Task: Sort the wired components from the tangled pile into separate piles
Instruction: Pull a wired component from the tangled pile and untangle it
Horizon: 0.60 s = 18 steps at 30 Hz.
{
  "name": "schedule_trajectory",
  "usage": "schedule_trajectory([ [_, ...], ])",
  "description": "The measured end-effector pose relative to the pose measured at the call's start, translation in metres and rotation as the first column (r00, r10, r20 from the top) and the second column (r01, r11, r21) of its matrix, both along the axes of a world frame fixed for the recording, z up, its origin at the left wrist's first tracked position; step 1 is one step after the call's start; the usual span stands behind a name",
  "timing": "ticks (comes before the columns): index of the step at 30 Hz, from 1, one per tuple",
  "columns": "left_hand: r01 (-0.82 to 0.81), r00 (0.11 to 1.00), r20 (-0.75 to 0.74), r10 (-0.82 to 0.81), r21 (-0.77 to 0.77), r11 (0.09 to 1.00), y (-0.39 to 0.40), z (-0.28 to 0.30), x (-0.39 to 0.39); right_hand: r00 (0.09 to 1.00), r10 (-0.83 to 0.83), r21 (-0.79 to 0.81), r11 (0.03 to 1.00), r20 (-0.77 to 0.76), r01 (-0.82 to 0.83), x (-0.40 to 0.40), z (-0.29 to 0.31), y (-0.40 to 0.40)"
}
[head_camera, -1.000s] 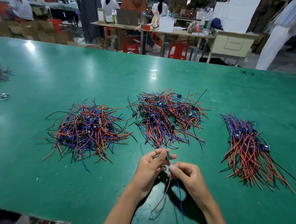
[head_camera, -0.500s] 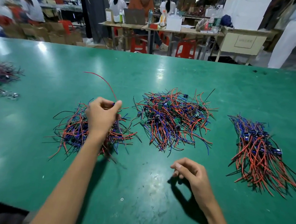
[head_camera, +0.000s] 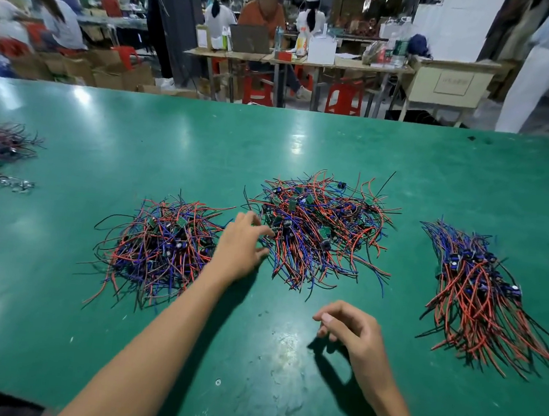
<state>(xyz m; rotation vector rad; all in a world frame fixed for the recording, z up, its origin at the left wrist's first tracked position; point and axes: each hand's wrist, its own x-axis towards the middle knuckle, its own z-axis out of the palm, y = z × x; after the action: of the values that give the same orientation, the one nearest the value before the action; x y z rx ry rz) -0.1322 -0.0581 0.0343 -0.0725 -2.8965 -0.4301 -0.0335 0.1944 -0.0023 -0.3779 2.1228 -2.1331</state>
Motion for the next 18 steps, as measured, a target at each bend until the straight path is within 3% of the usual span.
schedule_trajectory([
  [3,-0.075,0.992,-0.086,0.093,0.194,0.978,0.013,-0.02,0.007,1.0,-0.022,-0.011,1.0,-0.005,0.022,0.0,0.0,-0.001],
  [5,-0.06,0.983,-0.153,0.098,0.233,0.971,0.016,-0.023,0.014,0.999,-0.054,0.012,0.998,-0.006,0.054,-0.001,-0.001,-0.002],
  [11,0.271,0.87,-0.483,-0.101,0.297,0.916,0.045,-0.004,0.048,0.993,-0.098,0.277,0.954,-0.064,0.112,-0.008,-0.01,-0.01],
  [13,0.366,0.818,-0.539,-0.201,0.218,0.905,0.062,-0.003,0.059,0.993,-0.117,0.16,0.98,-0.014,0.117,-0.006,-0.008,-0.012],
  [15,0.449,0.81,-0.492,-0.318,0.172,0.877,0.075,-0.007,0.069,0.987,-0.142,-0.006,0.99,0.069,0.142,-0.005,-0.006,-0.009],
  [18,0.532,0.846,-0.242,-0.475,0.352,0.77,0.084,-0.015,0.081,0.984,-0.176,-0.085,0.98,0.03,0.178,-0.003,-0.004,-0.008],
])
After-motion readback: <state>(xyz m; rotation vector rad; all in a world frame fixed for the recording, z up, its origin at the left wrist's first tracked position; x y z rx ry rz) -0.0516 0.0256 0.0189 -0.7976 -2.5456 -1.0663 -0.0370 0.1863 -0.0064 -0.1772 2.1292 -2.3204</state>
